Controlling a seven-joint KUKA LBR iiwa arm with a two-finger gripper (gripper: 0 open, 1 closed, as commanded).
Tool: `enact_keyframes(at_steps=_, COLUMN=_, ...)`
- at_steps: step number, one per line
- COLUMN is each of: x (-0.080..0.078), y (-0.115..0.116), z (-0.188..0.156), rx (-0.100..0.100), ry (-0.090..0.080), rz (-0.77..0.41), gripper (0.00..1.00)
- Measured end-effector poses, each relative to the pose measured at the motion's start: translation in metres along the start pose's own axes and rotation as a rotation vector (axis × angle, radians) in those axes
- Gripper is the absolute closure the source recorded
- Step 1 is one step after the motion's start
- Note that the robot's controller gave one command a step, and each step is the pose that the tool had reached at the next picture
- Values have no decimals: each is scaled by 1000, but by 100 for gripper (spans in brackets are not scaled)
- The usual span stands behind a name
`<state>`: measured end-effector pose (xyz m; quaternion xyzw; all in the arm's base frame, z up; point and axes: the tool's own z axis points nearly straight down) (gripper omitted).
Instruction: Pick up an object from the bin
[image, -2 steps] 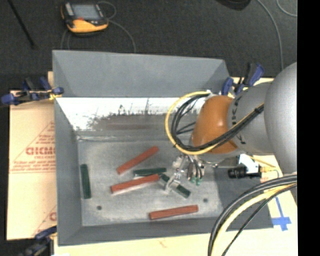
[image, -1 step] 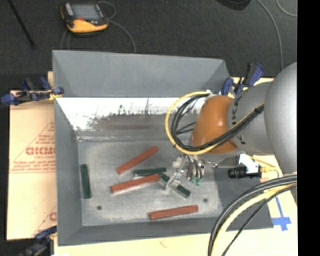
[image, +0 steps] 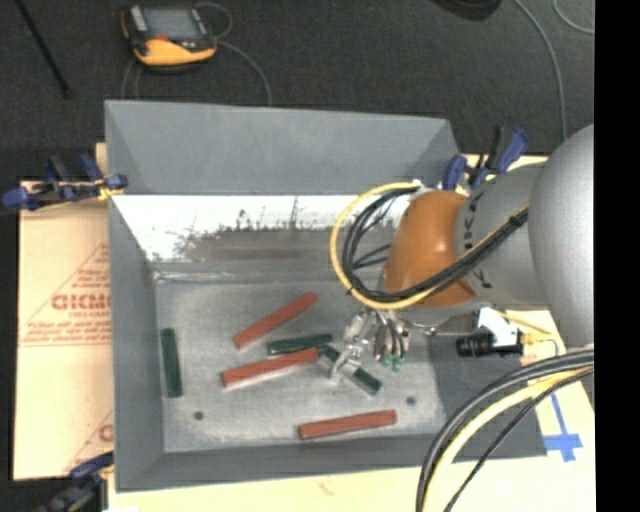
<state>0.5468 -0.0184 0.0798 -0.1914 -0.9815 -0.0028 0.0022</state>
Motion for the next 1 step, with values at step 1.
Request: enact_keyframes(at_steps=1, x=3, y=0, z=-5, rx=3, ry=9, rz=-3, gripper=100)
